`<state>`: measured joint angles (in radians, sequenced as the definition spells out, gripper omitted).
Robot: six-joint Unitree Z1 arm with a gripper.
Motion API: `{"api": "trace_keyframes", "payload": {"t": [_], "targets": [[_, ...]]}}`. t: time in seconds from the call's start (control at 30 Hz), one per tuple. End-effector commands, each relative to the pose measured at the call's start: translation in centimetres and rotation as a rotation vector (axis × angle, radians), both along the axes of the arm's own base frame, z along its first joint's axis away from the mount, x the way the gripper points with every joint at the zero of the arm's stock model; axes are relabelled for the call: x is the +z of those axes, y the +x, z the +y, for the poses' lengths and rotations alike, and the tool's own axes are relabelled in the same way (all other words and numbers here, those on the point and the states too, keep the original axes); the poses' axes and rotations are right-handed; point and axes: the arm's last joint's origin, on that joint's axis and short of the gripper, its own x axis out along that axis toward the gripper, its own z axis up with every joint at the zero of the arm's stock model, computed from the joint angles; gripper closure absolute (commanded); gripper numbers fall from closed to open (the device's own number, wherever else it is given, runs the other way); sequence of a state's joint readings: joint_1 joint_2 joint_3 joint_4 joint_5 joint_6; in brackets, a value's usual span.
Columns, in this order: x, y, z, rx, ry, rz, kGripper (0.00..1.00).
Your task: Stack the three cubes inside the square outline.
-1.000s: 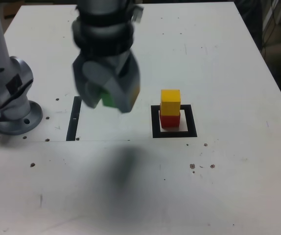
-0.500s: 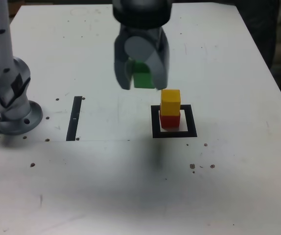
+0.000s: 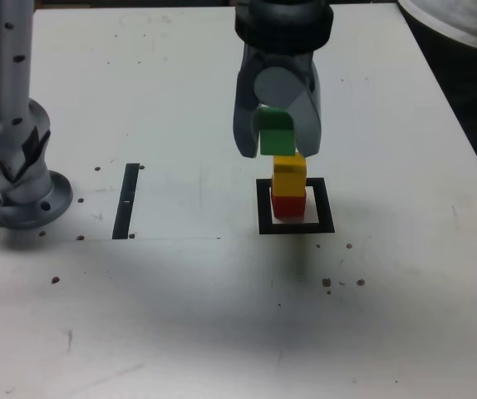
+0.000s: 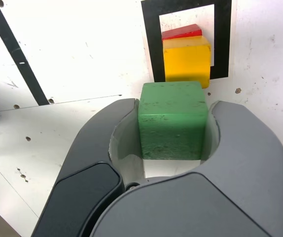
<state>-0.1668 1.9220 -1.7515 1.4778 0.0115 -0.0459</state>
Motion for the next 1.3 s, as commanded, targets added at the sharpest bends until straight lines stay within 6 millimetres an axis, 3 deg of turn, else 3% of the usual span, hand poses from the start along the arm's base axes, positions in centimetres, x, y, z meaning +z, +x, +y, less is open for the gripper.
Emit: {"api": "trace_keyframes", "payload": {"t": [0.0, 0.93, 1.0, 1.17, 1.27], "targets": [[-0.3, 0.5, 0.2, 0.003, -0.004, 0.004, 0.74], [-2.5, 2.3, 1.6, 0.02, -0.031, 0.035, 0.73], [-2.6, 2.4, 1.6, 0.019, -0.034, 0.036, 0.66], [-3.0, 2.5, 1.7, 0.01, -0.046, 0.031, 0.17], [-3.2, 2.6, 1.7, 0.007, -0.049, 0.028, 0.01]]}}
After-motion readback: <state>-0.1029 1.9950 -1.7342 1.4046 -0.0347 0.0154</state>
